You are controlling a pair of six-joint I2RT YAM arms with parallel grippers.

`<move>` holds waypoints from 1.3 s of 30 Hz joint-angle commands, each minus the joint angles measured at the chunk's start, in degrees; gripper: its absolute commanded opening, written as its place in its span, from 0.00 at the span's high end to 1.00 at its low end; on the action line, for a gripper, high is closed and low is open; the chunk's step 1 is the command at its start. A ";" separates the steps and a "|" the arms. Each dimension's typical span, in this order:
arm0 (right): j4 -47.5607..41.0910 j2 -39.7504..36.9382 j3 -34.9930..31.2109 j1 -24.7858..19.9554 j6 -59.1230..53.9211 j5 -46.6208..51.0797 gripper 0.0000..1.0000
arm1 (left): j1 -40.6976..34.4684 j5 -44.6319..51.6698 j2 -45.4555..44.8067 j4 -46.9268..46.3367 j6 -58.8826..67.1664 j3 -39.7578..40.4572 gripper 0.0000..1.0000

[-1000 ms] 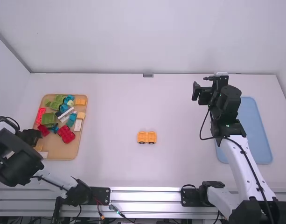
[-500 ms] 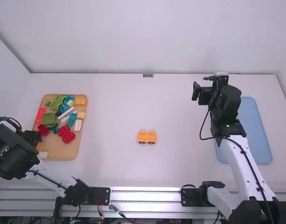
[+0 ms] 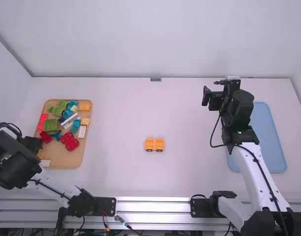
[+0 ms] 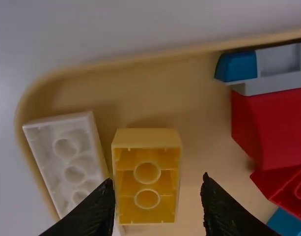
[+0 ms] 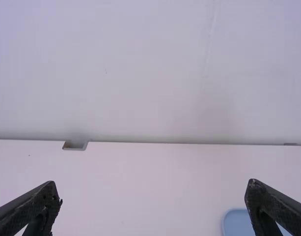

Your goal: Assemble lego blocks to make yellow taxi

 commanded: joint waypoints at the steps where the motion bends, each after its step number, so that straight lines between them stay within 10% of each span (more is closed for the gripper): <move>1: 0.13 0.48 2.12 0.33 0.28 0.17 0.01 | -0.55 -0.85 0.87 0.24 0.42 -0.24 0.55; 29: 0.13 0.48 2.12 0.31 0.28 0.17 0.01 | -0.52 -0.68 0.87 7.10 3.76 -6.38 0.72; 33: -0.13 0.48 2.12 0.28 0.31 -1.49 0.01 | -0.55 -0.57 0.85 7.21 3.21 -6.62 0.98; 39: 2.49 0.48 2.12 0.33 0.28 -4.35 0.01 | -0.59 8.31 0.85 3.23 5.49 -3.06 0.98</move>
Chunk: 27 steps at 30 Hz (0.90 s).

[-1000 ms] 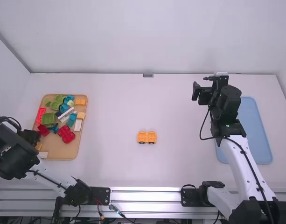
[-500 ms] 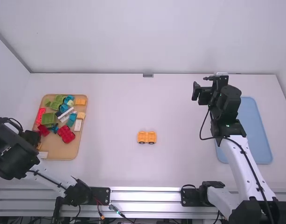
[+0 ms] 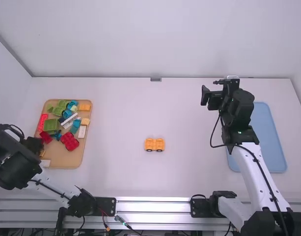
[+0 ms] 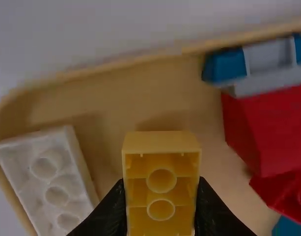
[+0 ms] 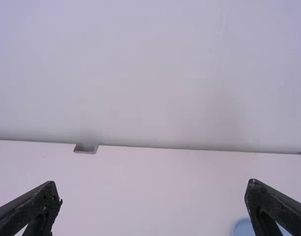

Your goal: Assemble lego blocks to make yellow taxi

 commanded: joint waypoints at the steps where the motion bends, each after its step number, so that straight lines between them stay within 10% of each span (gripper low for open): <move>1: 0.76 0.48 2.12 0.39 0.24 -1.29 0.01 | -0.44 8.33 1.27 -2.49 3.80 1.90 0.98; 15: 10.12 10.75 2.12 0.26 5.97 -18.97 0.01 | -17.05 33.53 -21.86 4.44 16.50 -2.80 0.99; 27: 47.54 33.22 2.14 0.24 28.13 -61.44 0.01 | -49.24 43.28 -33.44 26.88 23.67 -13.49 0.99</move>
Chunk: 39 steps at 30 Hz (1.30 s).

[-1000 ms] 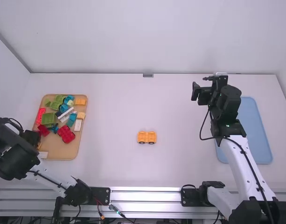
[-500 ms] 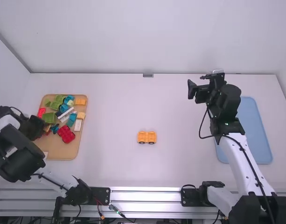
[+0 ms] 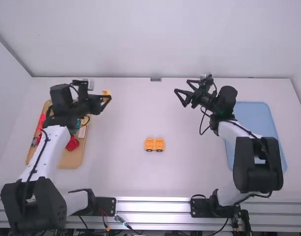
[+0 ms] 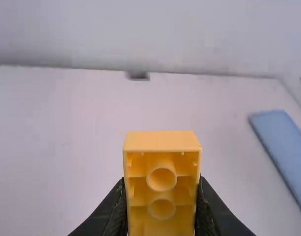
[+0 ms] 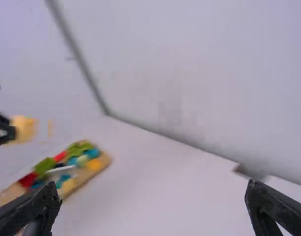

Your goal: Assemble lego blocks to make yellow taxi

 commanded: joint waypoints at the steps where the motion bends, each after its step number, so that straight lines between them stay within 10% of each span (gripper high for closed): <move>1: 6.25 3.17 1.33 0.22 11.89 -15.65 0.01 | -4.39 8.85 1.90 2.93 4.48 -0.83 0.99; 8: 24.44 7.98 1.33 1.68 25.57 -22.14 0.01 | -11.93 22.88 11.87 21.62 0.61 -0.83 0.99; 17: 24.37 7.96 1.86 4.52 26.05 -25.11 0.01 | -16.28 33.24 22.14 43.78 -7.28 -0.83 0.98; 34: 10.73 7.96 7.02 10.03 13.44 -30.80 0.07 | -20.04 34.25 22.32 44.76 -7.26 -0.70 0.99; 39: 10.71 7.96 7.02 9.97 13.35 -29.94 0.27 | -20.24 34.16 22.32 43.39 -6.62 -0.68 0.99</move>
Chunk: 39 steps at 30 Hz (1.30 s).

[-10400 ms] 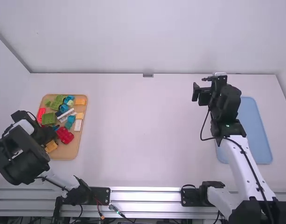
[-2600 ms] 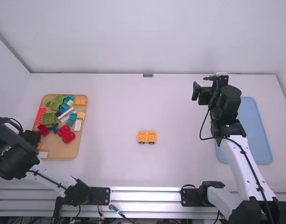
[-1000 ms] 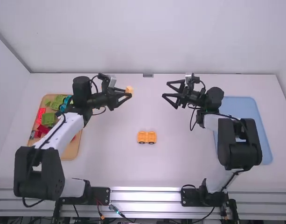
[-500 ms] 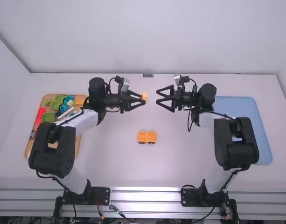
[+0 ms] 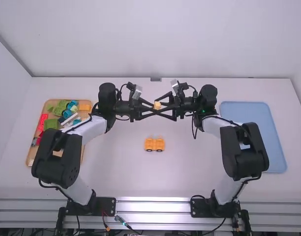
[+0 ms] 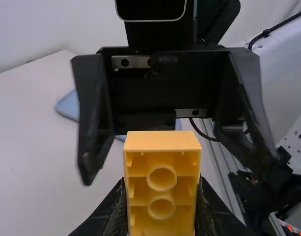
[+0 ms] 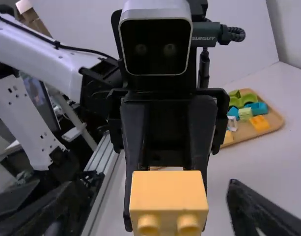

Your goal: Assemble lego blocks to make yellow taxi

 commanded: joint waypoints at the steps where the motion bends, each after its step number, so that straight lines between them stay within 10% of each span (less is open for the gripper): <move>1: 0.24 0.39 1.40 -0.20 -1.01 -0.17 0.33 | -0.15 1.27 -0.26 -0.02 0.44 -0.09 0.99; 17: 0.26 0.39 1.40 0.63 -0.79 -0.17 0.93 | -0.11 1.03 -0.26 0.22 0.42 -0.09 0.96; 24: 0.24 0.39 1.40 0.59 -1.03 3.37 0.95 | -0.11 -2.43 -0.26 0.00 -0.39 -0.11 0.00; 32: -8.33 0.37 1.38 -1.57 -6.99 18.75 0.96 | 0.07 -13.22 -0.26 -7.96 0.28 -0.07 0.01; 39: -38.40 -3.82 3.82 -1.31 -22.12 43.71 0.94 | 0.50 -27.63 -0.26 -17.75 4.55 0.42 0.01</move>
